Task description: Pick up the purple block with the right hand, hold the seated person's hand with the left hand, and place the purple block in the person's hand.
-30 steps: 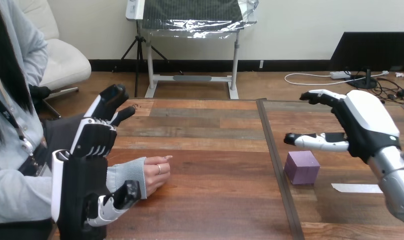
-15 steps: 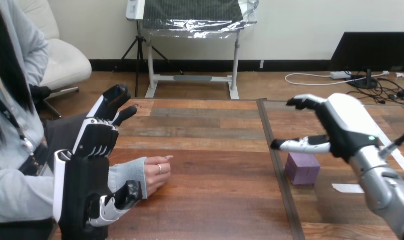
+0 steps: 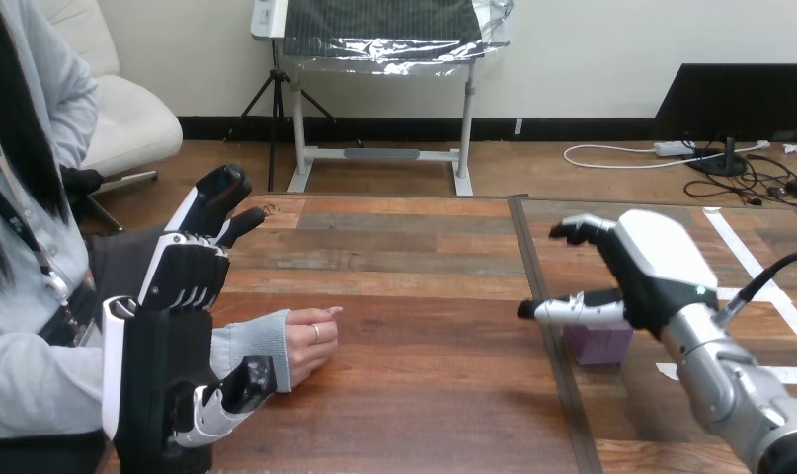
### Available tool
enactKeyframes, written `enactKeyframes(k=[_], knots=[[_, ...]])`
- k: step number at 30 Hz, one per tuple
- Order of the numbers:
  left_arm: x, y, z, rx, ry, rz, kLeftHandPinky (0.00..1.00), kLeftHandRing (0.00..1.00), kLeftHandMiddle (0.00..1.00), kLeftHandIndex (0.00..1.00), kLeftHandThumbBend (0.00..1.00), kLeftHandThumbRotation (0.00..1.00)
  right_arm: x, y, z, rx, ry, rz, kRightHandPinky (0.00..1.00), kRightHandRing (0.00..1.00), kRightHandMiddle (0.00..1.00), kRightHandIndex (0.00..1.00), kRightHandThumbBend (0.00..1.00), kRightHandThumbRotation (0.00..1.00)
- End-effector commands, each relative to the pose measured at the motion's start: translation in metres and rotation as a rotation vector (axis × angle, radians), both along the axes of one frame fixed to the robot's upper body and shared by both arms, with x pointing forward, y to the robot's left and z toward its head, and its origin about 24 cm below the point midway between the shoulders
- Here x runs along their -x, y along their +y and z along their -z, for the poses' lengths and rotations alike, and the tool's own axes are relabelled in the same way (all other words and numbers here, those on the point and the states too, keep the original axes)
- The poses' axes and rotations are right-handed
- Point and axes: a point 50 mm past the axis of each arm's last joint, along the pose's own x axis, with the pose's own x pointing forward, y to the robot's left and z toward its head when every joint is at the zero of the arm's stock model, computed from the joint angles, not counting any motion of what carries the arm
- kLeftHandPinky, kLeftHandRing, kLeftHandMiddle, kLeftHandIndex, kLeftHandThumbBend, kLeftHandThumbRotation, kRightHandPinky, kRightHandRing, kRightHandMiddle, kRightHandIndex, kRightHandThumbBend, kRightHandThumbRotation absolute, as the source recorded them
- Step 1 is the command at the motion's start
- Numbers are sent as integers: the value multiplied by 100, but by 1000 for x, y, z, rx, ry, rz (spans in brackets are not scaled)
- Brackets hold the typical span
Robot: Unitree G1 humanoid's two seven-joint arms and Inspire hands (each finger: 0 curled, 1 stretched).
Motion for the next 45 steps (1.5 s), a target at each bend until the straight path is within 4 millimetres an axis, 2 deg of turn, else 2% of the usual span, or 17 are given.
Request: enactKeyframes(k=[1, 23, 38, 44, 45], knots=[[-8, -5, -9, 0, -57, 11, 83, 90, 90, 87, 100, 72, -21, 8, -25, 14, -80, 9, 74, 81, 79, 80, 99, 58], [-5, -5, -10, 0, -59, 9, 84, 90, 90, 87, 100, 72, -13, 15, 0, 73, 33, 21, 75, 82, 80, 82, 98, 68], [-3, -3, -10, -7, -68, -2, 82, 89, 90, 87, 100, 74, -8, 15, 7, 79, 71, 23, 76, 81, 81, 82, 96, 70], [-3, -3, -10, -8, -70, -3, 81, 89, 90, 87, 100, 73, -7, 15, 8, 88, 43, 27, 70, 76, 78, 80, 95, 72], [-3, -3, -10, -8, -71, -2, 81, 89, 90, 87, 100, 72, -7, 15, 8, 91, 32, 26, 64, 71, 73, 76, 94, 72]])
